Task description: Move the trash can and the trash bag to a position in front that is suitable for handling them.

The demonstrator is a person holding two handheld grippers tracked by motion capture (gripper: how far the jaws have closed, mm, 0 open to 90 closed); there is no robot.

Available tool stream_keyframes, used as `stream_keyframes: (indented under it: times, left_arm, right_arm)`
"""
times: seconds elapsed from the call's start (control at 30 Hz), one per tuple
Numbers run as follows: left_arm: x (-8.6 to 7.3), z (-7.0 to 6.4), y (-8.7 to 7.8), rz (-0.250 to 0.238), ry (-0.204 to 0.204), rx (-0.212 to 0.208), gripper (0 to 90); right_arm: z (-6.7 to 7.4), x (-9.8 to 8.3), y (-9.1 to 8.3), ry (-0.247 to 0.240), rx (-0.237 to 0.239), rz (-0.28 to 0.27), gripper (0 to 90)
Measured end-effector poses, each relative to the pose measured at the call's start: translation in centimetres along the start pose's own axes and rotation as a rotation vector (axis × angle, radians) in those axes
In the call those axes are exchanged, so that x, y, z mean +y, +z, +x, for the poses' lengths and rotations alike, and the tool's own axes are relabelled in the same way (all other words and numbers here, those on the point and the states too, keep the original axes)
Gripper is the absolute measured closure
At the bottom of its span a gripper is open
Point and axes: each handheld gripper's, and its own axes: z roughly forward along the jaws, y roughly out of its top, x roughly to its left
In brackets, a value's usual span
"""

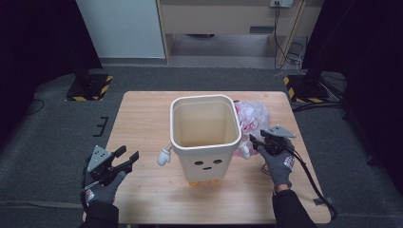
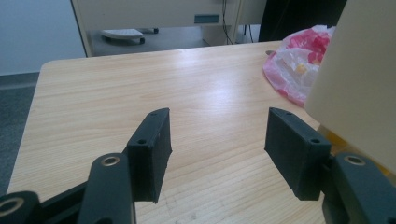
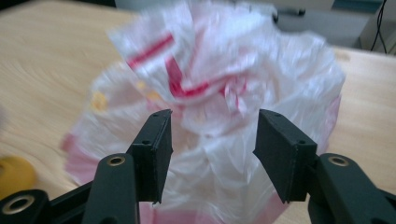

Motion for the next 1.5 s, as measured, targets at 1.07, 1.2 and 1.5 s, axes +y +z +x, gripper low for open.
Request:
stream_keyframes:
  times: [1.07,1.2,1.5]
  left_arm:
    - [-0.4,-0.8,-1.0,0.004,0.000,-0.003,38.2]
    - [-0.4,-0.9,-0.9,0.007,0.000,-0.007,37.9]
    - [-0.5,-0.9,-0.3,0.007,-0.008,-0.021,37.1]
  right_arm:
    - [-0.8,-5.5,-8.6,-0.058,0.095,0.195,54.0]
    - [-0.9,-4.9,-9.1,-0.029,0.093,0.146,53.1]
    - [-0.8,-4.3,-9.0,0.018,0.117,0.073,52.6]
